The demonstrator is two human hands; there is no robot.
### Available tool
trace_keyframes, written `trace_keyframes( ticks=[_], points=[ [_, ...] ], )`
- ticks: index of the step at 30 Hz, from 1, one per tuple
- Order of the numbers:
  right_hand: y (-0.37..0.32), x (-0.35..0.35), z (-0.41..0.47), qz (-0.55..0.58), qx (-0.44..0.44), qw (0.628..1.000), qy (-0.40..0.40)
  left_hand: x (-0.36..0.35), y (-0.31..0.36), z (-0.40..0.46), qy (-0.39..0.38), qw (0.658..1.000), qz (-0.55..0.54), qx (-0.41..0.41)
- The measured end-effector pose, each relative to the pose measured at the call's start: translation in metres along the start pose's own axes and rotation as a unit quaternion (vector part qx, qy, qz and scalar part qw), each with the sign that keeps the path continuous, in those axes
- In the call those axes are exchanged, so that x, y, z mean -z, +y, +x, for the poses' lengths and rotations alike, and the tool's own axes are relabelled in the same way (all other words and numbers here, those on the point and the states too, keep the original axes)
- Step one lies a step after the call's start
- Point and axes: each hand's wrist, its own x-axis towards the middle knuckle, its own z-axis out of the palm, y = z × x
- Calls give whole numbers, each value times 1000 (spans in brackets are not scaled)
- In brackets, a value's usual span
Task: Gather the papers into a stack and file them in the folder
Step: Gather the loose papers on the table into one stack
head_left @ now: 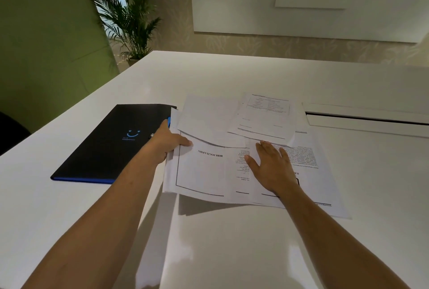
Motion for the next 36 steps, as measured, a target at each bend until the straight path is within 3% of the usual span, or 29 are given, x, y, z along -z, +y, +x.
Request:
trace_keyframes(
  ticks=[4,13,21,26,29,32,36],
  points=[
    [0,0,-1,-3,1,1000,1,25,18,-6,-20,997,72,-7],
    [-2,3,-2,0,-2,1000,-2,71,77,-30,37,984,143,-96],
    [-3,7,-6,15,3,1000,-6,98,134,-75,60,968,96,-226],
    [-2,5,-5,29,-1,1000,0,89,147,-87,58,952,-17,-300],
    [-1,6,-3,70,-6,997,37,81,134,-66,27,950,-102,-293],
    [0,10,-4,114,-16,992,57,59,114,-33,-2,959,-162,-233],
    [-4,28,-11,284,-121,948,77,15,78,8,-41,977,-148,-146]
  ],
)
